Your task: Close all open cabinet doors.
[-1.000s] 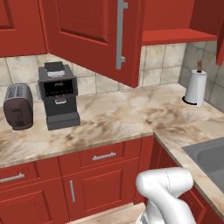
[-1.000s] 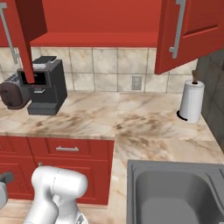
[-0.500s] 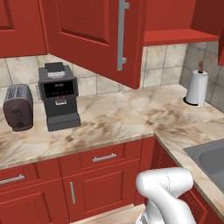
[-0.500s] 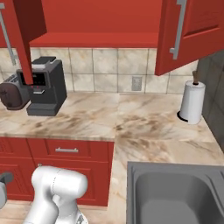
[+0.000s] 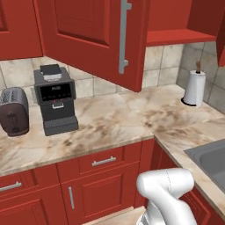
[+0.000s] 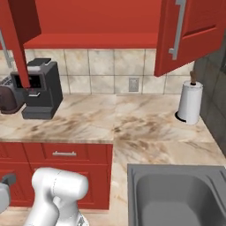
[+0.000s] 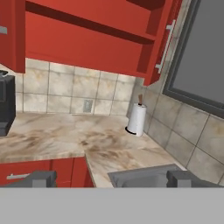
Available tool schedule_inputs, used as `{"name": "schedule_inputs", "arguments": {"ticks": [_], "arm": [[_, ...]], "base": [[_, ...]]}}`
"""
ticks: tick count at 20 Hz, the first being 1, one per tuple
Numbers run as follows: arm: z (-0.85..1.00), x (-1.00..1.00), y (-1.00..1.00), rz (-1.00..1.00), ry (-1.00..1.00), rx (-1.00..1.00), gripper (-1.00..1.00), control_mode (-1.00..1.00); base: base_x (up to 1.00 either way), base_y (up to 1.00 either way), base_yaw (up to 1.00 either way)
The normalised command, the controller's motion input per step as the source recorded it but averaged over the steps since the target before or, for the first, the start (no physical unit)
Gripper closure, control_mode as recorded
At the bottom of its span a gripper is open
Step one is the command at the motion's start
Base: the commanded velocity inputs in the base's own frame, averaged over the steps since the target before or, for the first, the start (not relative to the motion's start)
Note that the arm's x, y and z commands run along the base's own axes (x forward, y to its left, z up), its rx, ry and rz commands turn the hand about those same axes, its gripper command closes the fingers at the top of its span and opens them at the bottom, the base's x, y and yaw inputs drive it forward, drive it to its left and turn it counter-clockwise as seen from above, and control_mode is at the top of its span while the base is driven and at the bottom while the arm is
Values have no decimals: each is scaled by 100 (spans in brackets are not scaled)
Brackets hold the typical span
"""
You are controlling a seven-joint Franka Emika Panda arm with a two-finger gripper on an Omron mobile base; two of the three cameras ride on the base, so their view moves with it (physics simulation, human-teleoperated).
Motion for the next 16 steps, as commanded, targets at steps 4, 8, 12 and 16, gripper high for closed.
{"name": "schedule_inputs", "arguments": {"ticks": [4, 8, 12, 16], "arm": [[0, 0, 0, 0, 0, 0, -100, 100], [0, 0, 0, 0, 0, 0, -100, 100], [0, 0, 0, 0, 0, 0, -100, 100], [0, 0, 0, 0, 0, 0, -100, 100]], "base": [[80, -19, -9], [64, -38, 13], [79, -12, 4], [79, -1, -3]]}}
